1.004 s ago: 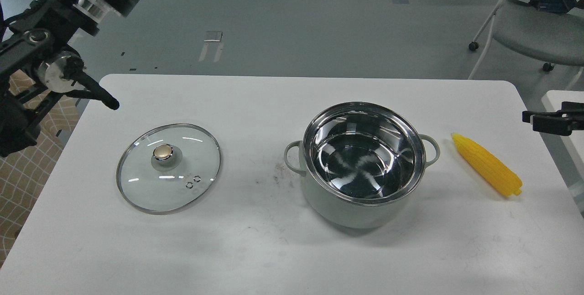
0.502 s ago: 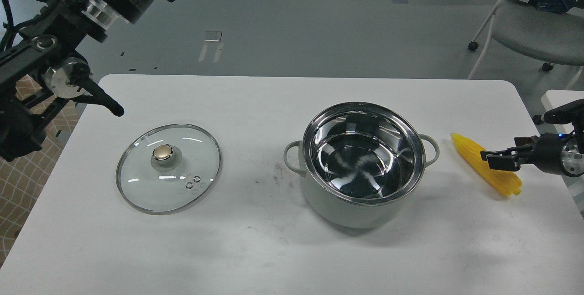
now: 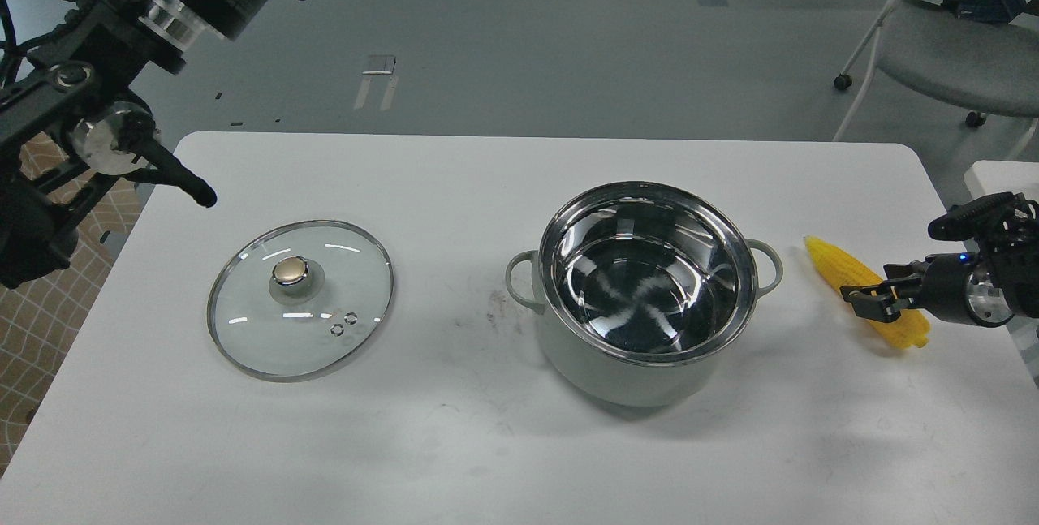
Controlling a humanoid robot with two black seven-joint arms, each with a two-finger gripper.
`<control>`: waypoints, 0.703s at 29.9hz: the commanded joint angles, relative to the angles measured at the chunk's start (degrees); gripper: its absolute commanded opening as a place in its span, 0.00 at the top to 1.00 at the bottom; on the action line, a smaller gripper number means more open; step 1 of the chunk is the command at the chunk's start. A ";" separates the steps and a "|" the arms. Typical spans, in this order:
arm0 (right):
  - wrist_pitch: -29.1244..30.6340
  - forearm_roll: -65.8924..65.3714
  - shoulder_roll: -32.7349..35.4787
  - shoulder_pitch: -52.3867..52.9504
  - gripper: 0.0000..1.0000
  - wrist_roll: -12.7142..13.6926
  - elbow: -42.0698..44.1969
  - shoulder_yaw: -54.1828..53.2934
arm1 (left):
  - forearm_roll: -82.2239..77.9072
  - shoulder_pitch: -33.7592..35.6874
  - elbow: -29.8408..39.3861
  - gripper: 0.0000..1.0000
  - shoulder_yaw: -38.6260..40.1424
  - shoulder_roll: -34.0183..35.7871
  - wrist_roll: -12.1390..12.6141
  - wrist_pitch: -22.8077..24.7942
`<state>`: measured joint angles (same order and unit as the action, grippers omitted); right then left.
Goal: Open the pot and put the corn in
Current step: 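Reach the right gripper down and grasp the yellow corn cob, then lift the corn cob and carry it over the pot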
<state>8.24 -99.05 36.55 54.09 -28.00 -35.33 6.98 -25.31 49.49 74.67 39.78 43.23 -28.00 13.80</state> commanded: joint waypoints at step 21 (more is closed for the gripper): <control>10.74 6.41 6.52 31.49 0.91 0.00 -22.66 2.14 | 0.00 -0.28 0.48 0.06 0.91 0.10 0.00 0.09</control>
<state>16.48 -95.13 43.88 81.07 -28.01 -54.17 7.18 -25.31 49.21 75.15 40.61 43.34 -28.00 13.90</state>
